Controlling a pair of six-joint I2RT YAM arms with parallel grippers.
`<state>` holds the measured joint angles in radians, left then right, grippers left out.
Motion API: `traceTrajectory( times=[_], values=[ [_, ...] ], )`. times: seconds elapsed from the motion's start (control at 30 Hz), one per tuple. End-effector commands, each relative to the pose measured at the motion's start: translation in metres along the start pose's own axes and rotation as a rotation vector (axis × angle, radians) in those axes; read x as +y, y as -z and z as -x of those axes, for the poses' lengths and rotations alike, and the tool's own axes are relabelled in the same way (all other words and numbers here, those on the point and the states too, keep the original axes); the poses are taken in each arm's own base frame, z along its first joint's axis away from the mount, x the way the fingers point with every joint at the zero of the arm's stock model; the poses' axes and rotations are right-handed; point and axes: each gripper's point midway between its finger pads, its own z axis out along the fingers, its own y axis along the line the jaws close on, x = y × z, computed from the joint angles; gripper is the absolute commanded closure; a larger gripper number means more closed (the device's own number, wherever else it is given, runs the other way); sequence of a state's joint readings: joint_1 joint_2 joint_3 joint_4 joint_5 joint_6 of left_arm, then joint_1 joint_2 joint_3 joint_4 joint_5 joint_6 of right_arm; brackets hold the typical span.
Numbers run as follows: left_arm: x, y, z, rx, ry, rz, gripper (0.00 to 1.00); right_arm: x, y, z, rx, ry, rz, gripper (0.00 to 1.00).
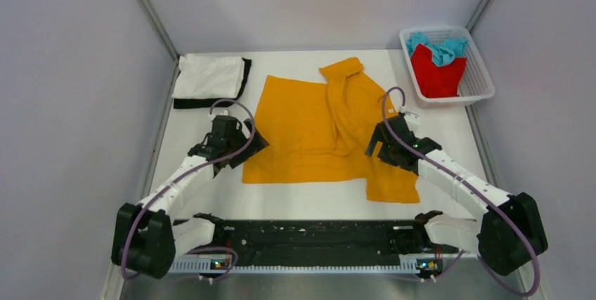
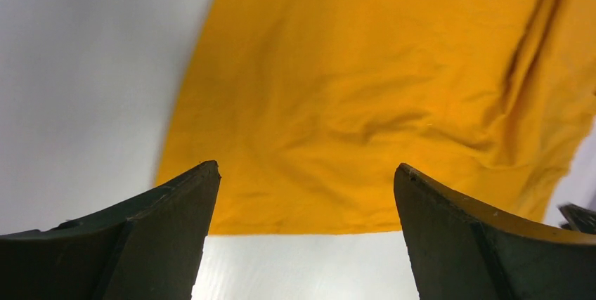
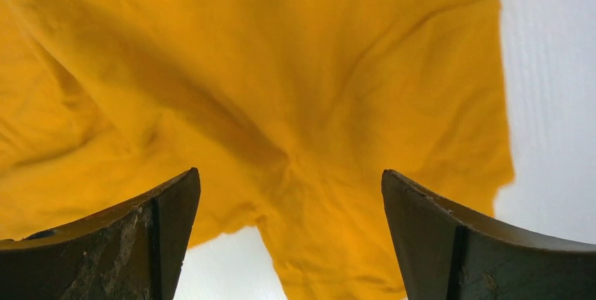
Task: Fold and stack the t-shirts
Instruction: Flatten out the tshirt
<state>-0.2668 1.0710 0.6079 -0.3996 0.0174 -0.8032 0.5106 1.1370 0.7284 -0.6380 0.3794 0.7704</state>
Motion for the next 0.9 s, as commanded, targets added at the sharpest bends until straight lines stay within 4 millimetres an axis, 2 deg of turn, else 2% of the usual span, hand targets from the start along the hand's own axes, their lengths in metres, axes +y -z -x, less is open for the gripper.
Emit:
traceTrajectory(
  times=[0.0, 0.13, 0.2, 0.3, 0.4, 0.47, 0.53, 0.63, 0.7, 0.77, 0.87],
  values=[
    [-0.079, -0.020, 0.039, -0.032, -0.053, -0.274, 0.01, 0.060, -0.010, 0.049, -0.131, -0.047, 0.334, 0.01],
    [-0.094, -0.071, 0.052, 0.088, -0.081, -0.183, 0.01, 0.056, -0.036, 0.072, -0.144, -0.061, 0.267, 0.01],
    [-0.113, -0.090, 0.068, 0.109, -0.094, -0.199, 0.01, 0.057, -0.049, 0.087, -0.155, -0.087, 0.268, 0.02],
    [-0.143, -0.115, 0.097, 0.092, -0.117, -0.226, 0.01, 0.073, -0.064, 0.121, -0.184, -0.089, 0.301, 0.02],
    [-0.170, -0.133, 0.121, 0.063, -0.154, -0.275, 0.01, 0.098, -0.078, 0.155, -0.202, -0.054, 0.332, 0.02],
    [-0.188, -0.146, 0.139, 0.026, -0.177, -0.314, 0.01, 0.114, -0.095, 0.166, -0.190, -0.041, 0.353, 0.02],
    [-0.196, -0.165, 0.145, 0.039, -0.179, -0.322, 0.01, 0.127, -0.115, 0.175, -0.178, -0.037, 0.360, 0.02],
    [-0.192, -0.201, 0.136, 0.124, -0.158, -0.286, 0.01, 0.137, -0.155, 0.178, -0.131, -0.042, 0.346, 0.03],
    [-0.186, -0.217, 0.133, 0.138, -0.146, -0.252, 0.01, 0.148, -0.170, 0.181, -0.104, -0.043, 0.380, 0.03],
    [-0.174, -0.229, 0.132, 0.137, -0.123, -0.205, 0.01, 0.152, -0.185, 0.185, -0.088, -0.048, 0.382, 0.03],
    [-0.159, -0.236, 0.130, 0.144, -0.090, -0.144, 0.01, 0.146, -0.202, 0.192, -0.076, -0.059, 0.363, 0.04]
  ],
)
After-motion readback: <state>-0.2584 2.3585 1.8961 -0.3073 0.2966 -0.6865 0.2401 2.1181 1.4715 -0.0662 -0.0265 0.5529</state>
